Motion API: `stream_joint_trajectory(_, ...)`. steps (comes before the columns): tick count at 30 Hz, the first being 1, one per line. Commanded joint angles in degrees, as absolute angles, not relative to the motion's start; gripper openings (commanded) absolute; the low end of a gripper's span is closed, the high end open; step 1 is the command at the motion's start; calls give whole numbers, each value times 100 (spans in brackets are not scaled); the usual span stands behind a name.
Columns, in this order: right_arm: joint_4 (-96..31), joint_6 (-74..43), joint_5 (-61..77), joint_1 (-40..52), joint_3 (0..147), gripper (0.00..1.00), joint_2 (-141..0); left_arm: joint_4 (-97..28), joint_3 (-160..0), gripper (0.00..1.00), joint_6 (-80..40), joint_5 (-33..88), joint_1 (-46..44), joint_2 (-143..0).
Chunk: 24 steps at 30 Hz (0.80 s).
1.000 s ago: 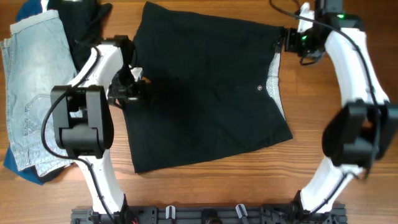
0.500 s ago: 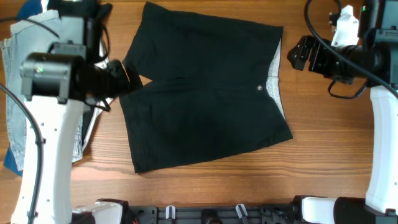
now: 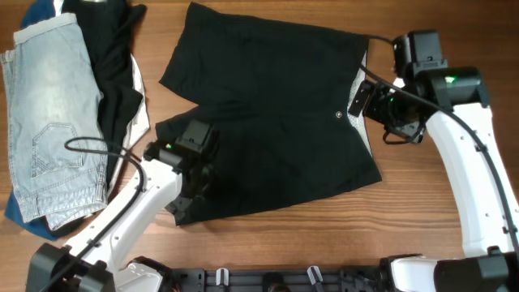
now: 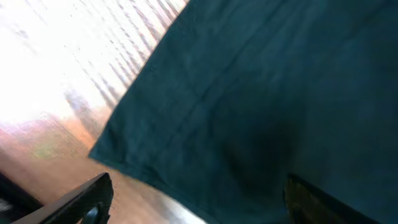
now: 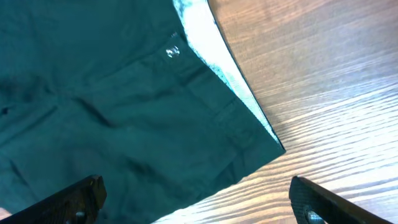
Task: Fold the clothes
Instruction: 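Move both grippers to the bottom hem of the black shorts and grasp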
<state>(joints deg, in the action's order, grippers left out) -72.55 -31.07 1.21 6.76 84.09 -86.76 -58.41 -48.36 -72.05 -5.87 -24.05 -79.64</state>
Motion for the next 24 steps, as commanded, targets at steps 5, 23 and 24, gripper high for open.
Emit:
stream_joint_trajectory(5, -6792, -3258, 89, 718, 7736, 100, -8641, -5395, -4305, 87, -7441, -454, -2434, -7929)
stream_joint_trajectory(23, -5863, -2703, 845, 854, 6235, 100, -8641, -4362, -2945, 73, -8468, -307, -2604, -7961)
stream_joint_trajectory(24, -5774, -2700, 843, 923, 6136, 99, -8641, -4303, -2915, 71, -8468, -373, -2604, -7961)
